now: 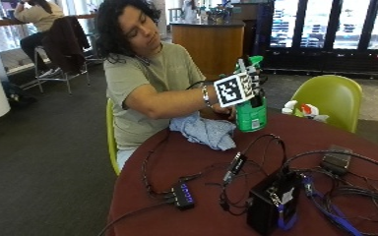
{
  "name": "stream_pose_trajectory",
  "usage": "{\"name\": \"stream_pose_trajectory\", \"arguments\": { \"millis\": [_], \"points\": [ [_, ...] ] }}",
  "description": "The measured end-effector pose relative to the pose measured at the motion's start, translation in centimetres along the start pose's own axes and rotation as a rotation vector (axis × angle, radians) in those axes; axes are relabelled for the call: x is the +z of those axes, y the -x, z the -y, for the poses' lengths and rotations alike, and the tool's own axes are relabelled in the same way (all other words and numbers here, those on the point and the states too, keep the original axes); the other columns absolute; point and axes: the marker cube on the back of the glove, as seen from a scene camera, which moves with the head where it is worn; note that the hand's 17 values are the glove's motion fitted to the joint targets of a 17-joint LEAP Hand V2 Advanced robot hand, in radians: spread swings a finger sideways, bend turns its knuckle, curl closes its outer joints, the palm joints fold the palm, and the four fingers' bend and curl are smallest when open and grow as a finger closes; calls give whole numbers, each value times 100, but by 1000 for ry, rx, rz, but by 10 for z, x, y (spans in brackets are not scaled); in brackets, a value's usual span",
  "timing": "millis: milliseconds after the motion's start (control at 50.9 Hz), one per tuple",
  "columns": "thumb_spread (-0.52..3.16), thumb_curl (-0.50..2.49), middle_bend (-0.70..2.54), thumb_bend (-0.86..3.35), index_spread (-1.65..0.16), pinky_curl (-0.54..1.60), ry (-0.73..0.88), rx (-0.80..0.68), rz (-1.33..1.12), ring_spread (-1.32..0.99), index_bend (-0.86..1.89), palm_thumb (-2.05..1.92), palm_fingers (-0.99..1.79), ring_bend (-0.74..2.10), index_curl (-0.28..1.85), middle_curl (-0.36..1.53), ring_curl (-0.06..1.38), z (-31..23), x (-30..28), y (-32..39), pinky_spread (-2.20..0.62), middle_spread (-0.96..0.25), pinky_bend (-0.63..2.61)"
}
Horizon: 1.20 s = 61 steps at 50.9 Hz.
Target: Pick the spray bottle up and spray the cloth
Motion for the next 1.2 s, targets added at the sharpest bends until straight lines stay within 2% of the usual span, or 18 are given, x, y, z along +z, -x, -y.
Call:
{"name": "stream_pose_trajectory", "arguments": {
  "millis": [157,334,531,727,904,963,983,1002,1042,1120,1199],
  "points": [
    [41,80,58,-3,-25,41,3,18,1,-13,25,102,132,56,60,53,48,10,25,-32,-20,-15,40],
    [41,80,59,-3,-25,41,-39,13,-51,-13,24,102,131,56,61,53,48,28,30,-42,-21,-15,41],
    [41,81,59,-3,-25,40,-15,77,-103,-13,24,102,133,56,61,53,48,49,41,-51,-23,-15,40],
    [41,81,58,-3,-25,40,-24,80,-171,-14,23,101,133,56,61,53,48,51,48,-51,-23,-15,41],
    [43,81,59,-3,-26,40,114,186,-186,-14,21,99,131,56,61,53,47,35,48,-57,-23,-14,41],
    [49,79,56,-3,-26,40,211,214,-219,-12,16,98,122,53,60,52,47,25,45,-61,-19,-11,43],
    [54,78,53,-4,-26,38,239,222,-237,-11,14,97,103,51,58,51,46,22,42,-63,-14,-10,37],
    [56,77,51,-4,-26,38,264,229,-250,-11,14,95,100,51,58,50,46,18,39,-63,-12,-10,35],
    [68,74,45,-6,-28,39,301,247,-246,-9,15,88,76,44,57,49,45,12,34,-58,-5,-8,31],
    [78,68,32,-6,-30,39,375,242,-377,-8,11,80,54,40,53,44,44,-3,17,-60,4,-5,31],
    [85,63,25,-5,-32,38,433,217,-551,-7,11,76,47,36,47,41,41,-20,-8,-55,11,-3,33]
  ]
}}
